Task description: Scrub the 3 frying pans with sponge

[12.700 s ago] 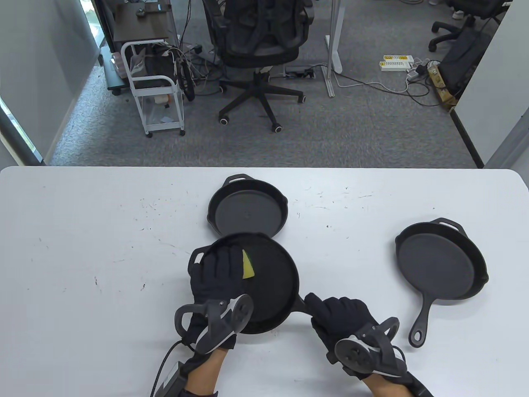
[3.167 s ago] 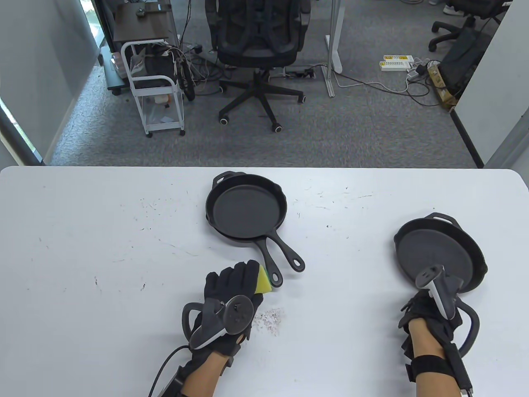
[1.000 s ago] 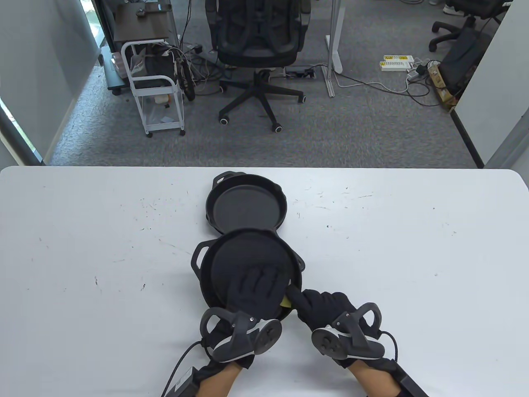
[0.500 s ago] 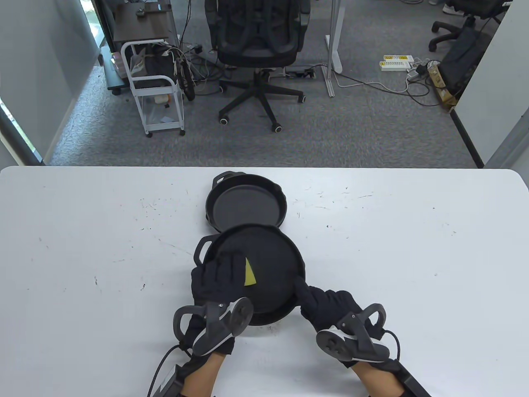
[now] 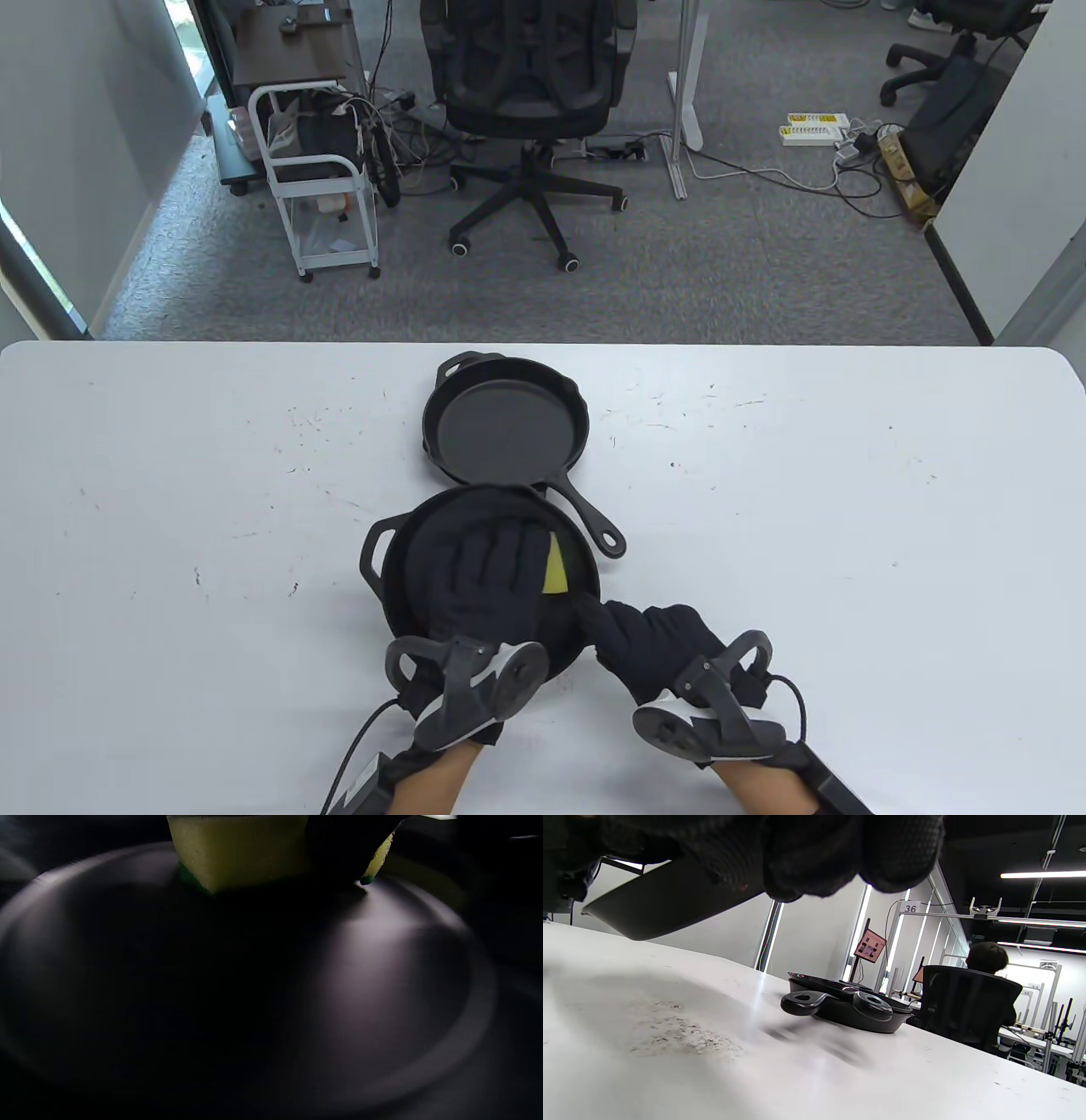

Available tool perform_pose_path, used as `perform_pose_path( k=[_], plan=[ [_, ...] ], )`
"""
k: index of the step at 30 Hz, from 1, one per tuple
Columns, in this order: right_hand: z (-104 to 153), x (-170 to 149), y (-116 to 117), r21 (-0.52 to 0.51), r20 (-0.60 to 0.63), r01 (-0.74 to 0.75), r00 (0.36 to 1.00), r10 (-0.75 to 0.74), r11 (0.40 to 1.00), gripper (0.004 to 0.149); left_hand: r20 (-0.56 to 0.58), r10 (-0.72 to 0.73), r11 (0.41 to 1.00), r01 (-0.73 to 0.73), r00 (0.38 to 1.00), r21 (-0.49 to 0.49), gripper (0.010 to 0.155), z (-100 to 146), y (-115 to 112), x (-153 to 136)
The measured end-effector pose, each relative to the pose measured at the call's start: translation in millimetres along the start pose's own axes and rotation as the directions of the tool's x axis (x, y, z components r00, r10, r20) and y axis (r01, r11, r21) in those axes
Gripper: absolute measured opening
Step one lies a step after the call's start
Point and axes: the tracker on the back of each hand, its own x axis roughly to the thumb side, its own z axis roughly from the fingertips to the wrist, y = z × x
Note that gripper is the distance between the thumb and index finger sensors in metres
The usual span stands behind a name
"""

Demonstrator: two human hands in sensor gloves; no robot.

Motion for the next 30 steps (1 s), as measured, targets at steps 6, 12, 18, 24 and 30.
perform_pose_path(
  k=[6,12,18,24,30],
  plan=[
    [3.0,-15.9,0.5,0.015,-0.106,0.023,0.994,-0.021,1.0,0.068,-0.099,0.001,0.993,-0.013,0.995,-0.122,0.075,-3.7,-7.9,-19.4],
    [6.0,-27.3,5.1,0.029,-0.173,0.036,0.985,-0.03,0.999,0.072,0.049,0.082,0.966,-0.067,0.995,-0.251,0.075,-2.3,-18.2,11.3],
    [3.4,-13.5,2.3,0.0,-0.111,0.04,0.993,-0.04,0.999,0.072,0.153,0.117,0.986,-0.096,0.981,-0.135,0.074,5.5,-9.6,33.7],
    [2.0,1.1,-7.0,-0.025,-0.055,0.028,0.998,-0.029,0.999,0.078,0.096,0.174,0.985,-0.175,0.98,0.002,0.075,7.6,2.8,14.6],
    [2.9,2.2,-9.0,-0.02,-0.047,0.02,0.999,-0.021,1.0,0.077,0.06,0.204,0.978,-0.206,0.977,0.032,0.075,9.5,6.4,11.9]
  ],
)
